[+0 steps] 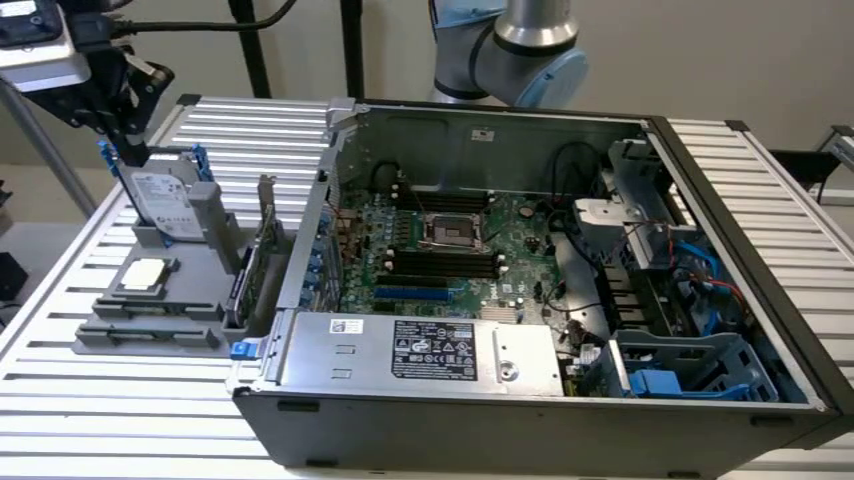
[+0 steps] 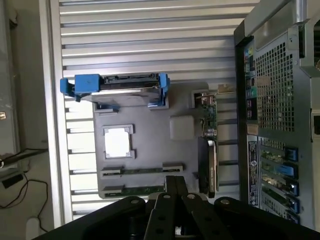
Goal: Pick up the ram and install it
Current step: 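Reach for the ram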
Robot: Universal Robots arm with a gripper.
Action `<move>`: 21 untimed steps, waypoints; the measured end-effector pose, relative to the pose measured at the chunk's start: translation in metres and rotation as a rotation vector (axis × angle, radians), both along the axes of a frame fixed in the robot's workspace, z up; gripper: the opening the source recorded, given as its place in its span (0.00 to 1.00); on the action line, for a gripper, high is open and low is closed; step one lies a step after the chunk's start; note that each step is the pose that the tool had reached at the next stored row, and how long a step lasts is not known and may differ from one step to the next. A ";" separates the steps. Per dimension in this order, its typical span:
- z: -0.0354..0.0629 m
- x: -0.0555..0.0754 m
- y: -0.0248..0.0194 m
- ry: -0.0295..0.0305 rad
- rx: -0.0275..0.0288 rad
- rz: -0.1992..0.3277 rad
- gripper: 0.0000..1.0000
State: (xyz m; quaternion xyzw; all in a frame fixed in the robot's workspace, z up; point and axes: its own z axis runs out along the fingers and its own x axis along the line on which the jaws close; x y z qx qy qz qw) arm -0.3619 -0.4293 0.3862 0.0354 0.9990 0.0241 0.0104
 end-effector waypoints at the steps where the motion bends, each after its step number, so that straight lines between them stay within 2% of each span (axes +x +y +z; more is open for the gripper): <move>1: -0.0003 -0.005 -0.0002 0.0000 0.0000 0.000 0.11; 6: -0.0014 -0.027 -0.0015 0.0000 0.0000 0.000 0.11; 8: -0.0016 -0.035 -0.0035 -0.0003 0.0000 0.000 0.11; 10: -0.0015 -0.037 -0.0061 -0.0003 0.0000 0.001 0.11; 16: -0.0016 -0.038 -0.0195 -0.0003 -0.0007 0.001 0.11; 21: -0.0016 -0.038 -0.0327 -0.0003 -0.0021 0.001 0.11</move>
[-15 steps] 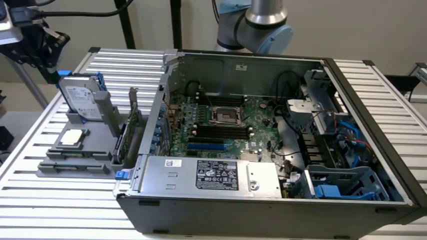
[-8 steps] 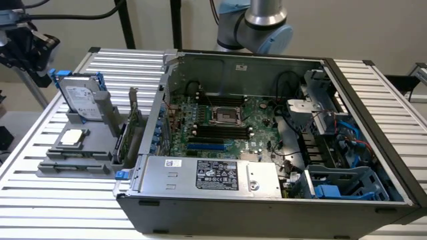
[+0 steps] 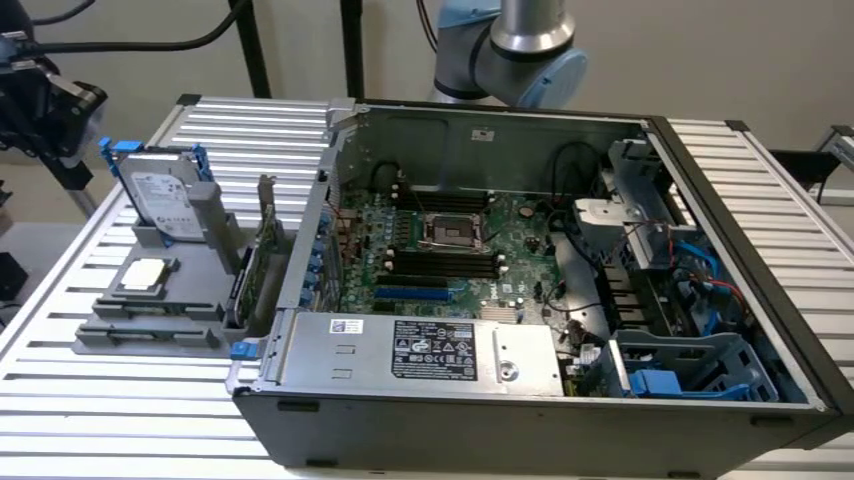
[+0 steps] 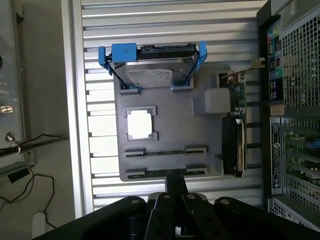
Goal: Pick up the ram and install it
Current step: 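Reach for the ram, then pick up the ram and move it above insertion slot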
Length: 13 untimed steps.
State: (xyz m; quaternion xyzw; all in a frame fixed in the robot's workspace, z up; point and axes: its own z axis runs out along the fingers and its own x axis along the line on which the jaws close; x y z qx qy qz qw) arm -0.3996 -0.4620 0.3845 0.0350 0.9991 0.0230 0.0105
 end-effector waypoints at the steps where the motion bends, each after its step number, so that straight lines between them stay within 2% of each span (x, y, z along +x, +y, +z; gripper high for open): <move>1: -0.0001 0.000 -0.0018 -0.0001 -0.0002 0.000 0.11; 13: -0.0001 0.000 -0.0028 -0.0001 -0.0002 0.000 0.11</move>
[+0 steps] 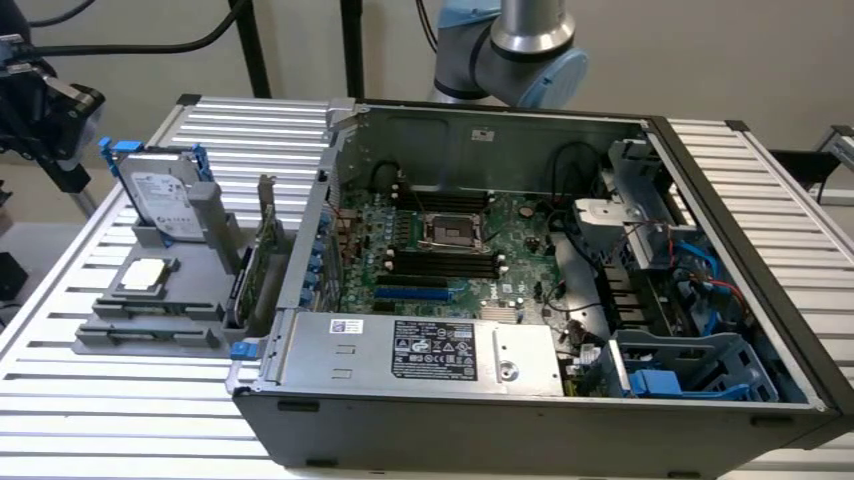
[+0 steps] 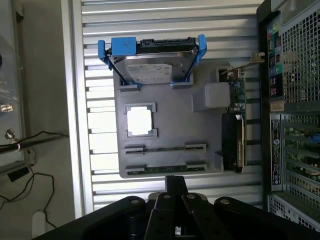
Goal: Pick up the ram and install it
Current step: 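Pick up the ram and move it above insertion slot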
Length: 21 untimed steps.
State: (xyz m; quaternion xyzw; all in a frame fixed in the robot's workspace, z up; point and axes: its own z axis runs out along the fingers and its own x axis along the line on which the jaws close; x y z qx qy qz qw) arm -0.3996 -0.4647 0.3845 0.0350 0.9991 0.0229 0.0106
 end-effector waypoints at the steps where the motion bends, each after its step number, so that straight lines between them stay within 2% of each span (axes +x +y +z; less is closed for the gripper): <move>1: 0.0000 0.000 0.0000 0.0000 0.0000 0.000 0.11; 6: 0.0000 0.000 0.0000 0.0000 0.0000 0.015 0.11; 21: -0.0015 0.000 0.0000 0.0011 0.0000 0.284 0.11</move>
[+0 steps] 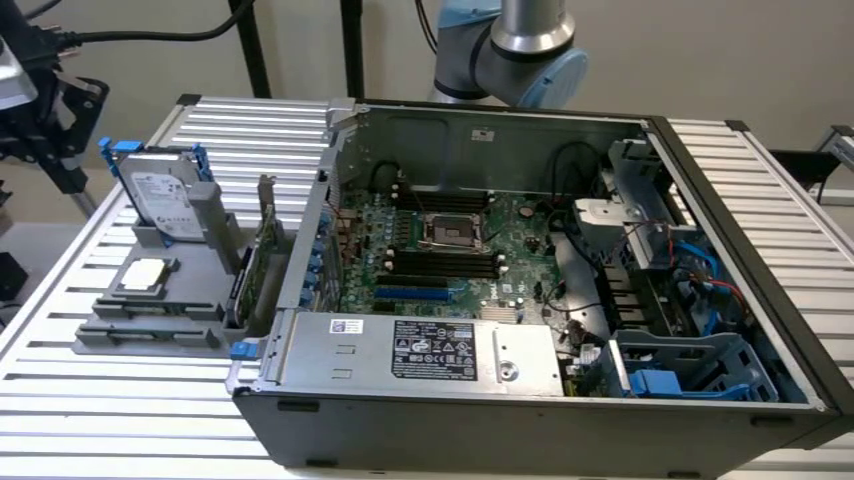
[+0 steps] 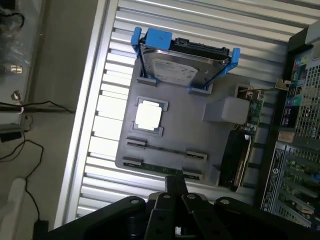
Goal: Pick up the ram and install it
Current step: 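Pick up the ram and move it above insertion slot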
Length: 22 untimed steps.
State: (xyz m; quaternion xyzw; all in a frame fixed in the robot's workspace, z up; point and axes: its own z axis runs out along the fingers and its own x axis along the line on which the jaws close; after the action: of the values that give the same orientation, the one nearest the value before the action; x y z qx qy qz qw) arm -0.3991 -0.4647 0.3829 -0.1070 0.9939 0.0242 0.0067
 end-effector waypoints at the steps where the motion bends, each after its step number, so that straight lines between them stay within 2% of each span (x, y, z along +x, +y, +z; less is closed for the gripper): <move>1: -0.0001 0.000 0.0000 0.0001 0.0000 0.018 0.11; 22: -0.0028 0.000 0.0000 0.0009 -0.0002 0.401 0.11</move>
State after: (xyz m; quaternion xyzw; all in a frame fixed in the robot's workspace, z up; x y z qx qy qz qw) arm -0.3991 -0.4647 0.3802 -0.3026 0.9528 0.0250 0.0013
